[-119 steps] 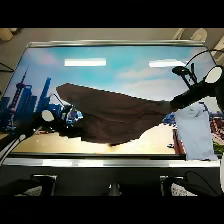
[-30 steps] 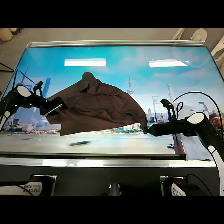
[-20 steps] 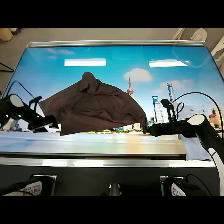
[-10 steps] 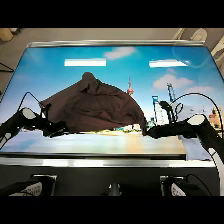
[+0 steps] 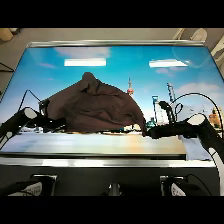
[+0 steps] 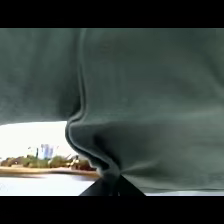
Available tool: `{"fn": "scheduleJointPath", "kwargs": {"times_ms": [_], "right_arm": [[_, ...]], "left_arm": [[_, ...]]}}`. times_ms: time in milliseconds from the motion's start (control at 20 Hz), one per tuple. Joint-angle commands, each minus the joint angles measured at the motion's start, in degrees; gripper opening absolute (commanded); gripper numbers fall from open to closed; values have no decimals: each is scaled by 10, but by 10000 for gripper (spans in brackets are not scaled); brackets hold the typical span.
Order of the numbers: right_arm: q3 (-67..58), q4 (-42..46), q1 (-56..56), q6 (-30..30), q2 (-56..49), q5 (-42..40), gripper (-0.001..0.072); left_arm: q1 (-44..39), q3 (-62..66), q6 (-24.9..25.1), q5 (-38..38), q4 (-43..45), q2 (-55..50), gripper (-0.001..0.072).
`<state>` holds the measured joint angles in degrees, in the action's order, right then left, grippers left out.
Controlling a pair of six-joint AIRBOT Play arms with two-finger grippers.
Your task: Fold the shirts.
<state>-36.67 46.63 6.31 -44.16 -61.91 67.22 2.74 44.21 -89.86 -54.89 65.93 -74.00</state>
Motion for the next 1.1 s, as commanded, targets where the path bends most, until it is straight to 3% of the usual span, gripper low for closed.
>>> {"fn": "scheduleJointPath", "kwargs": {"times_ms": [0,150,250,450,500,650,750,950,1050], "right_arm": [[-43,-4,0,39,7,3,19],[-222,19,0,32,37,-31,19],[-389,55,0,31,63,-91,19],[-706,292,0,24,134,-212,18],[-752,356,0,-5,153,-223,18],[-784,443,0,-110,210,-214,18],[-784,454,0,-115,226,-192,18],[-784,494,0,-116,216,-189,18],[-784,501,0,-116,202,-179,18]], "left_arm": [[-1,54,1,-6,-9,45,24],[-1,213,1,5,-18,146,24],[-1,368,1,61,-28,212,25],[-1,643,1,208,-5,297,25],[-1,683,-4,226,-6,309,25],[-1,714,-29,212,-28,335,25],[-1,709,-31,159,-27,331,25],[-1,688,-32,137,-27,308,25],[-1,688,-32,77,-27,283,25]]}}
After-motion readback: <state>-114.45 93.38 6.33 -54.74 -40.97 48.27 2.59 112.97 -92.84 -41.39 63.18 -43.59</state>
